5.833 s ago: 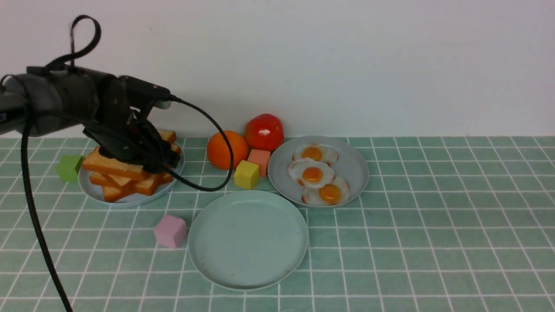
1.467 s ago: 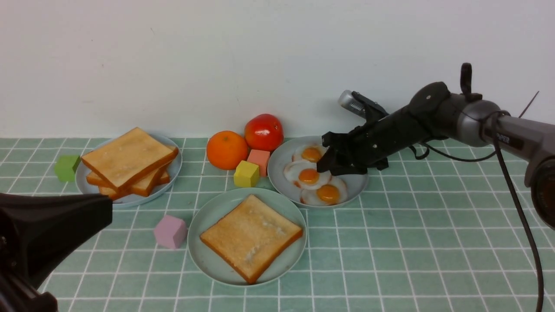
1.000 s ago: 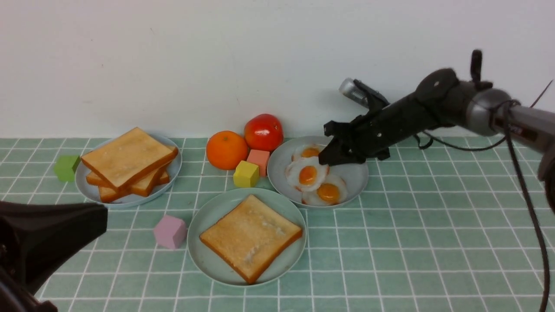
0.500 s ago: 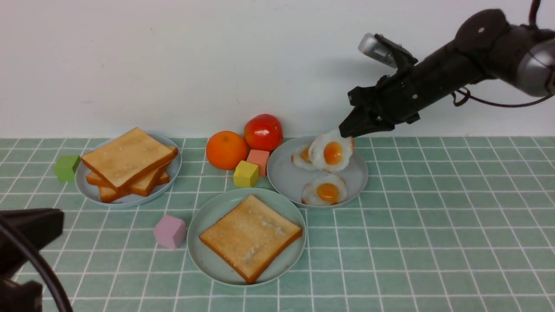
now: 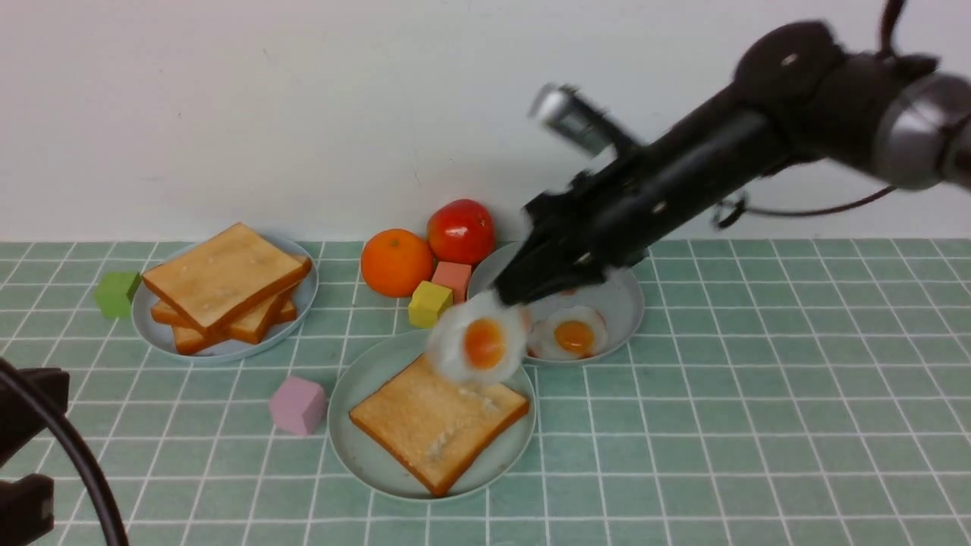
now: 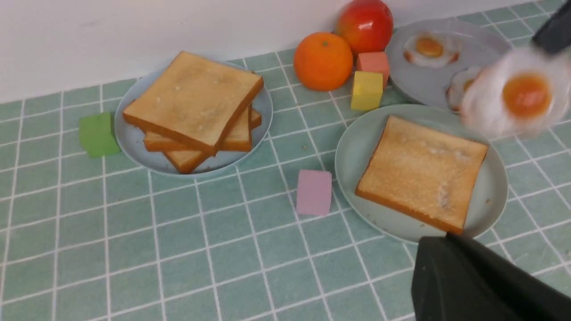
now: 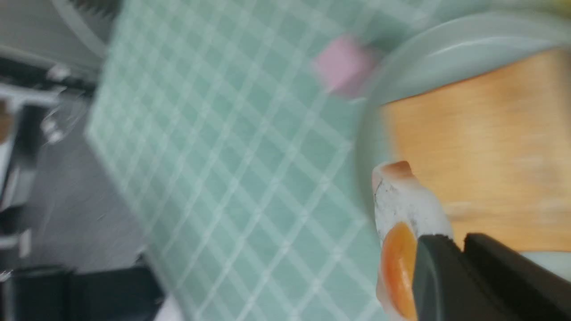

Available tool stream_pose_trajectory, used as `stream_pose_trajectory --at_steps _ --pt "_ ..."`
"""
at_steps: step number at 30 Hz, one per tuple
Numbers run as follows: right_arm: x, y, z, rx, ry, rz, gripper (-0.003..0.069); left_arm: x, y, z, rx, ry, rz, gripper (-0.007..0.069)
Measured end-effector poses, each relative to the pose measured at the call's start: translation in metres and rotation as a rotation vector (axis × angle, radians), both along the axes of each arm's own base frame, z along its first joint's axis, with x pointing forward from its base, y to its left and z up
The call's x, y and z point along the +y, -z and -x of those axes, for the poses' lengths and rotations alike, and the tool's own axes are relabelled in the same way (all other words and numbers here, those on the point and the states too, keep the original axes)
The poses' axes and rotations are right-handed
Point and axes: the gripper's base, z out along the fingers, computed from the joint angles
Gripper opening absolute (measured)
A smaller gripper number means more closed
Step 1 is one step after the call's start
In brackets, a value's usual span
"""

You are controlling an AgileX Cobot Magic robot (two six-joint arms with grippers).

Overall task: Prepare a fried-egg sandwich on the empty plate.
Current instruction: Use the right arm to place the fried egg on the slice of bread in the middle

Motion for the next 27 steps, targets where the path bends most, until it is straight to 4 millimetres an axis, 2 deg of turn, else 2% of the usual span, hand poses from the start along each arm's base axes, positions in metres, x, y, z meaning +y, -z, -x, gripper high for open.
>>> stream_pose_trajectory --at_steps 1,3,7,18,23,27 --pt "0.001 0.001 0.001 0.004 -0.003 -0.001 0.0059 0.000 0.000 0.000 -0.002 0.001 0.001 -0.0013" --pt "0.017 0.014 0.008 0.005 -0.008 0.006 0.0059 -0.003 -0.003 -0.001 -0.031 0.021 0.023 -0.0013" --pt "0.023 0.029 0.001 0.005 0.042 0.004 0.0059 -0.007 -0.009 -0.001 -0.081 0.060 0.075 -0.0013" --pt "0.027 0.078 -0.022 0.030 0.180 0.025 0.0059 -0.013 -0.014 -0.001 -0.122 0.103 0.148 -0.0013" --pt "0.027 0.088 -0.025 0.064 0.209 0.034 0.0062 -0.013 -0.015 -0.001 -0.124 0.104 0.149 -0.0013" --pt "0.025 0.094 -0.025 0.057 0.201 0.080 0.0123 -0.013 -0.015 0.000 -0.121 0.105 0.154 -0.0013"
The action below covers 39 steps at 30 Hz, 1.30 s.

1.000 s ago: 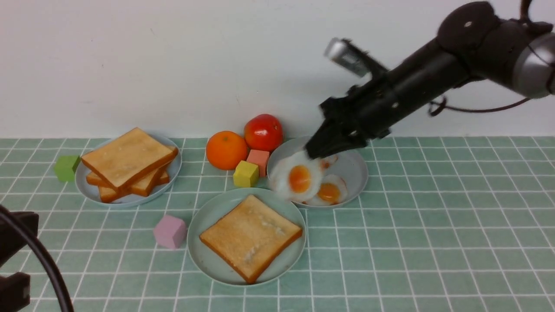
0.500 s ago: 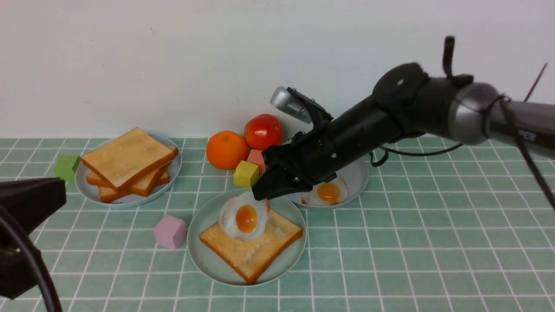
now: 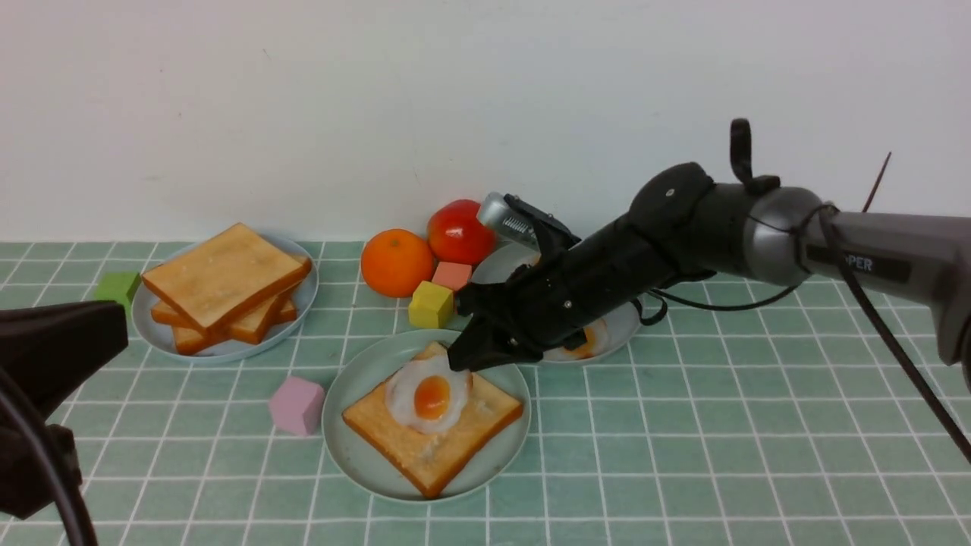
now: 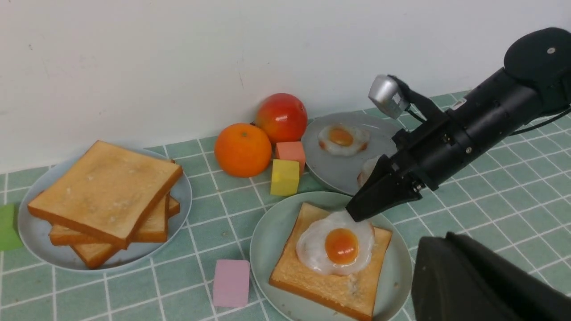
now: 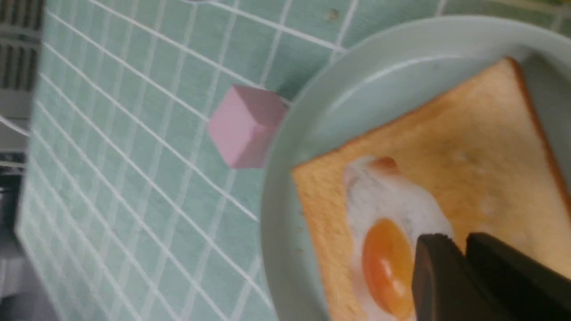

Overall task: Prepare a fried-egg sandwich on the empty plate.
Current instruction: Use the right arm to place the fried egg on the slice of bread in the middle, then use the left arm to grab a slice of bread

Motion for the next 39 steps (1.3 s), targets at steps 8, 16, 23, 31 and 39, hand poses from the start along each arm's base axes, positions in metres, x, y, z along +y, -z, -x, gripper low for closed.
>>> stream_pose_trajectory --at_steps 8,16,23,31,39 --pt "-0.016 -0.001 0.000 -0.003 -0.051 0.075 0.0412 -0.001 0.000 0.001 0.015 0.004 0.019 -0.0012" --pt "-0.069 -0.115 0.038 -0.146 -0.110 0.296 0.0254 -0.027 0.024 -0.033 0.169 -0.007 -0.100 -0.0013" --pt "-0.108 -0.198 0.126 -0.324 -0.008 0.467 -0.0010 -0.065 0.045 -0.109 0.373 -0.051 -0.301 -0.0013" --pt "-0.153 -0.219 0.226 -0.486 0.100 0.409 0.0001 -0.023 0.060 -0.216 0.476 -0.083 -0.380 -0.0013" --pt "-0.177 -0.218 0.284 -0.607 0.169 0.336 0.0001 0.022 0.107 -0.293 0.529 -0.046 -0.541 0.0039"
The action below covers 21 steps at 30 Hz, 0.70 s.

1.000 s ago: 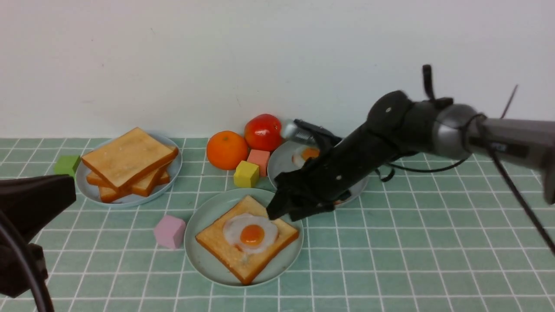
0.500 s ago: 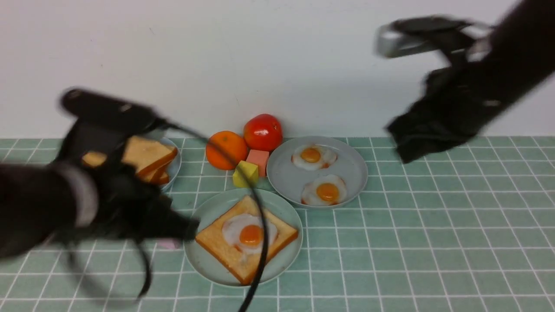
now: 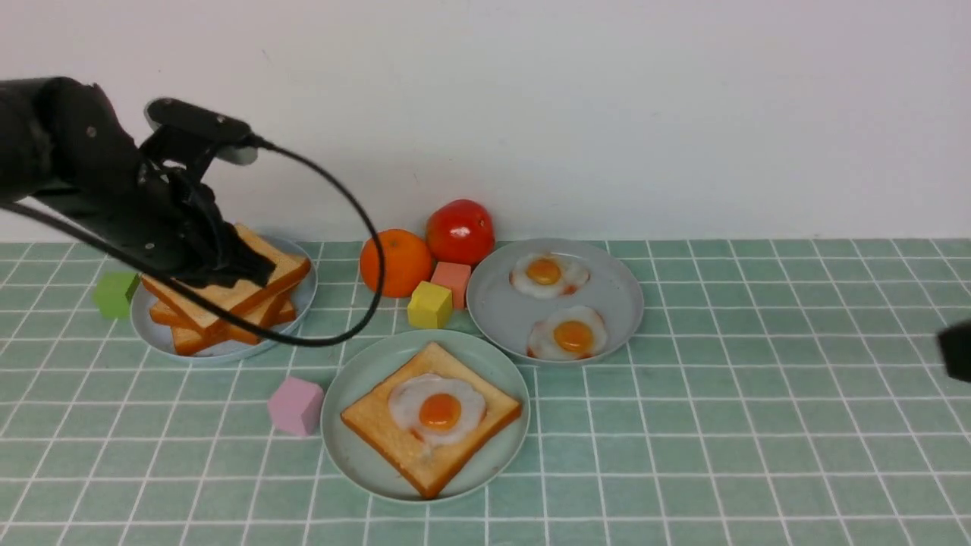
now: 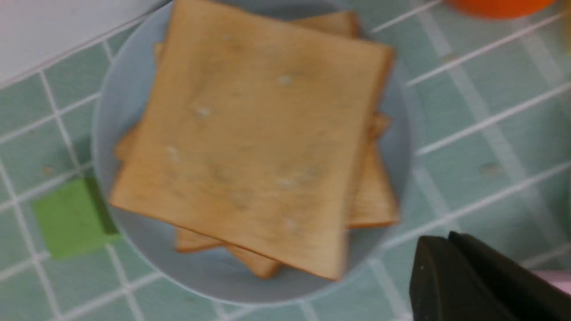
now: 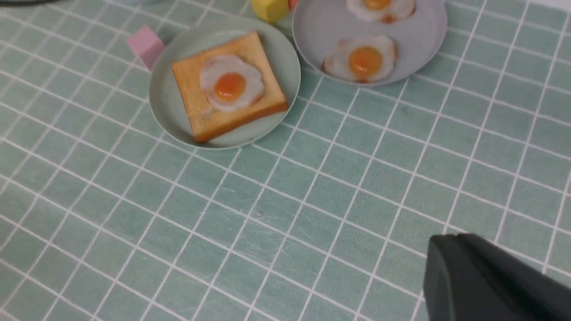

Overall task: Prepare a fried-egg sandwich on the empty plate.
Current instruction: Use the left arm to grab a slice of bread

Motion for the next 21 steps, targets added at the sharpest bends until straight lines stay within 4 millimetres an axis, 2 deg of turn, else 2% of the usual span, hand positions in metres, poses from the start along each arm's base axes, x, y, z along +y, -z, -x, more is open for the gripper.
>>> stream_pose_trajectory --at_steps 3,6,7,10,15,21 --pt "-0.001 0.000 0.003 0.005 -0.003 0.003 0.0001 0.004 0.015 -0.010 0.009 0.032 -0.062 0.0130" --pt "-0.001 0.001 0.003 0.020 -0.005 0.007 0.0001 0.006 0.028 -0.018 -0.003 0.053 -0.103 0.0261" --pt "0.000 0.002 0.002 0.028 -0.007 0.003 0.0001 0.006 0.034 -0.020 -0.003 0.061 -0.119 0.0325" --pt "0.002 0.004 -0.001 0.045 -0.011 -0.002 0.0001 0.007 0.040 -0.024 -0.010 0.071 -0.138 0.0423" --pt "0.004 0.006 -0.004 0.063 -0.013 -0.001 0.0003 0.007 0.049 -0.029 -0.021 0.079 -0.149 0.0473" --pt "0.007 0.008 -0.007 0.079 -0.015 -0.007 0.0003 0.008 0.068 -0.036 -0.013 0.105 -0.186 0.0440"
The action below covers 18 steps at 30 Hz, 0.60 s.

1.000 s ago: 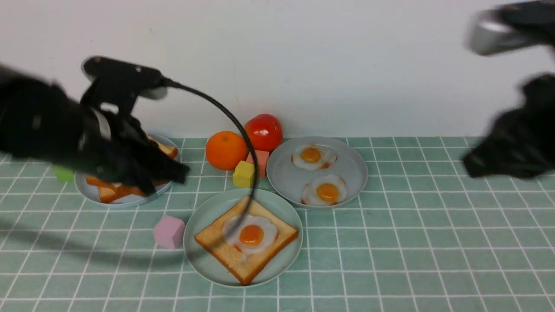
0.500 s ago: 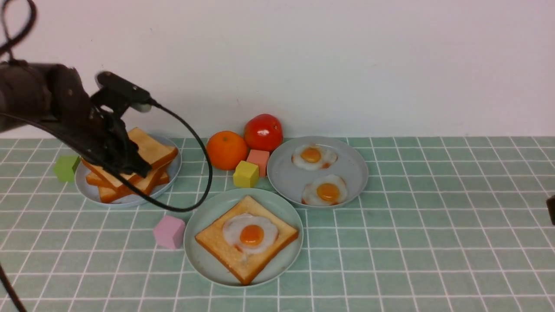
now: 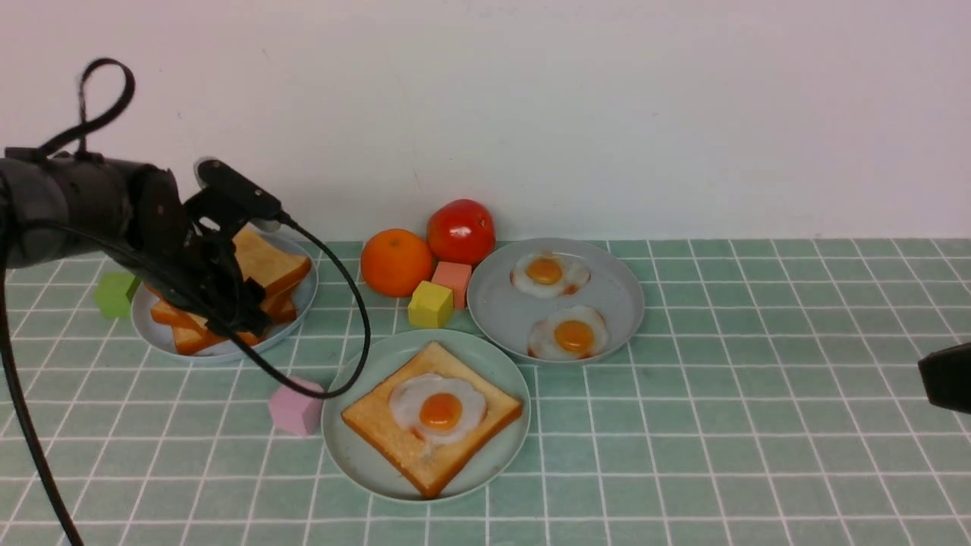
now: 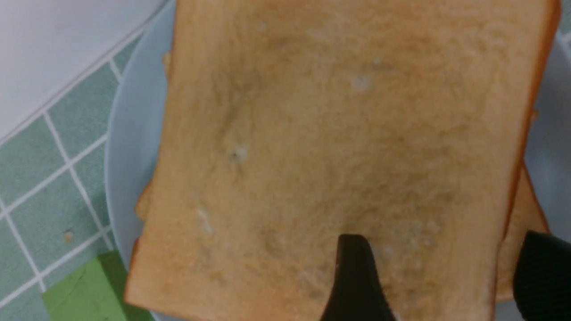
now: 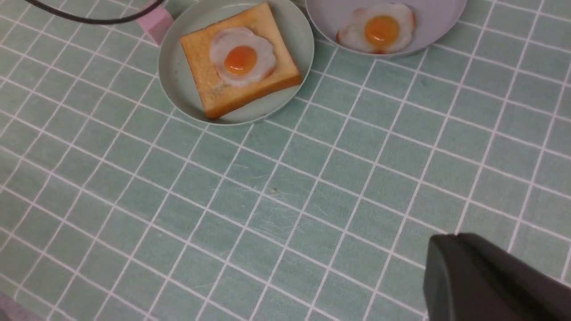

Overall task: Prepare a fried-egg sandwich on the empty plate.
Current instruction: Use the left arm to grab a slice of bread

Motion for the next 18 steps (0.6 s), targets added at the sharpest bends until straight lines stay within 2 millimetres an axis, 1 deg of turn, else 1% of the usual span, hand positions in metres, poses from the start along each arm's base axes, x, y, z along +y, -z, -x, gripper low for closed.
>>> stream_pose_trajectory --at_steps 1,3,4,5,6,8,9,10,12,15,17,18 --pt "0.000 0.000 0.000 0.000 0.000 0.000 0.0003 0.000 0.000 0.000 0.000 0.003 -0.004 0.0433" --pt "0.001 0.000 0.000 0.006 -0.003 -0.011 0.0003 0.001 0.002 -0.002 -0.010 0.015 -0.020 0.0378" --pt "0.001 0.000 0.000 0.007 -0.004 -0.015 0.0003 0.001 0.003 -0.002 -0.010 0.017 -0.024 0.0328" --pt "0.001 0.000 0.000 0.008 -0.005 -0.017 0.0003 0.001 0.003 -0.003 -0.010 0.018 -0.025 0.0303" --pt "0.002 0.000 0.001 0.011 -0.007 -0.021 0.0003 0.001 0.002 -0.003 -0.011 0.018 -0.025 0.0250" --pt "0.002 0.000 0.000 0.017 -0.008 -0.025 0.0003 0.000 0.002 -0.003 -0.010 0.013 -0.022 0.0172" --pt "0.002 0.000 0.001 0.017 -0.009 -0.026 0.0003 0.000 0.001 -0.003 -0.011 0.012 -0.022 0.0167" --pt "0.003 0.000 0.001 0.021 -0.010 -0.027 0.0003 0.000 -0.001 -0.002 -0.010 0.001 -0.015 0.0134" --pt "0.003 0.000 0.001 0.024 -0.011 -0.026 0.0003 0.000 -0.005 0.000 -0.012 -0.009 -0.009 0.0121" --pt "0.003 0.001 0.002 0.031 -0.013 -0.024 0.0006 0.001 -0.027 0.008 -0.029 -0.054 0.018 0.0108" --pt "0.002 0.001 0.002 0.032 -0.013 -0.023 0.0007 -0.001 -0.058 0.019 -0.064 -0.105 0.066 0.0105" --pt "0.002 0.001 0.002 0.033 -0.014 -0.022 0.0008 -0.006 -0.071 0.026 -0.074 -0.122 0.088 0.0098"
